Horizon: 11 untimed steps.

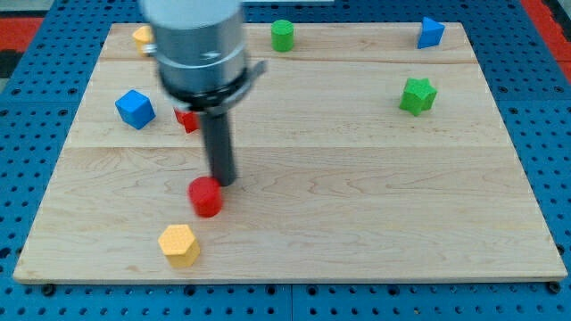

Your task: Move yellow hexagon away from te red circle

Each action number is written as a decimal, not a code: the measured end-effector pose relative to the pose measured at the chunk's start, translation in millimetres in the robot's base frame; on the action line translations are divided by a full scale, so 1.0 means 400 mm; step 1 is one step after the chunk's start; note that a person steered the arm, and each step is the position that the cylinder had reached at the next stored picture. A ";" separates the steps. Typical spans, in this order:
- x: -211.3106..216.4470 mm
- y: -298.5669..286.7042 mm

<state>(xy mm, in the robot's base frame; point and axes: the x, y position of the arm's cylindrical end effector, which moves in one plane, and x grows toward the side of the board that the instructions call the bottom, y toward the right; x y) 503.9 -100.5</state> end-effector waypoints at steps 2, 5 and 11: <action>0.125 -0.266; 0.218 -0.075; 0.212 0.347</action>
<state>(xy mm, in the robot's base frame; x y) 588.8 38.1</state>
